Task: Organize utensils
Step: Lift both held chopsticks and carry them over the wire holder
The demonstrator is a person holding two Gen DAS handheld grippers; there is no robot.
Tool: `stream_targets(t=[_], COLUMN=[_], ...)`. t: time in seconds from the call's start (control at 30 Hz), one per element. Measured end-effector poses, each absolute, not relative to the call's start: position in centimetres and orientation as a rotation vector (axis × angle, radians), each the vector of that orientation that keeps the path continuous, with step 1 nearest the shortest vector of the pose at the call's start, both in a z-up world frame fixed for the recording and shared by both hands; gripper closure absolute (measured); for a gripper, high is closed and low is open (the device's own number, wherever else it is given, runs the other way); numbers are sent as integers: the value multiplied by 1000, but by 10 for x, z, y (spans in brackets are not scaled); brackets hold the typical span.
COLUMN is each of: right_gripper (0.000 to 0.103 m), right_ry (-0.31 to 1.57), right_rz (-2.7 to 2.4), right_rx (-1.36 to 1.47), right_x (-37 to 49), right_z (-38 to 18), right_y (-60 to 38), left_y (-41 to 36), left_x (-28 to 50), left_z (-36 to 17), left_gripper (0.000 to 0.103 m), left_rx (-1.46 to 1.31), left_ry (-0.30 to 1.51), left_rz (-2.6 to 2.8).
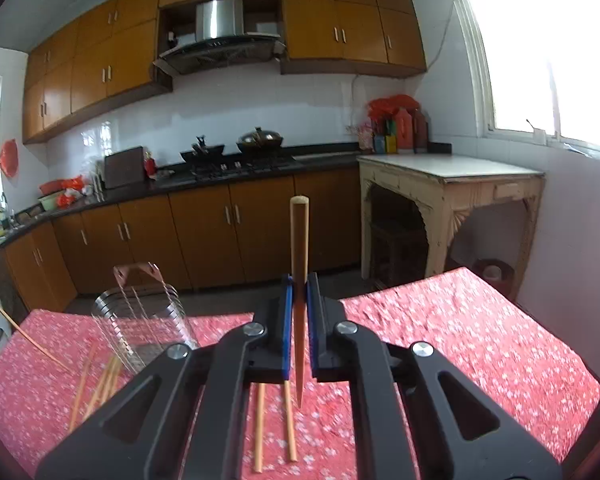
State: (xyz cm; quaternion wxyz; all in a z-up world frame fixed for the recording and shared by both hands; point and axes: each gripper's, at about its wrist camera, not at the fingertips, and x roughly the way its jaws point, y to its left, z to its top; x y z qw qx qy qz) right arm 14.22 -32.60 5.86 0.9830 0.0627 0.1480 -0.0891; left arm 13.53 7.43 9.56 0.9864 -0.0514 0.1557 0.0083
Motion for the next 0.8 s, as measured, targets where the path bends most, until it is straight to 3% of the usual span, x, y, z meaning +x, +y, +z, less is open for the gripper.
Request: stream_targets(t=[0.3,0.47,0.8], right_gripper=[95,95,95], right_ry=[192,173,264], right_rz=[53,132,191], right_rx=[212,202,192], right_x=[170,202,268], right_z=[148,171,137], right_y=[-301,-274,-245], left_y=[41,13,-22], left_x=[150,167,217], left_z=[177,208,173], left_gripper=[96,96,96], left_rx=[-121,-152,-152], left_ry=[212,167,256], left_rz=[-71,-119,-145])
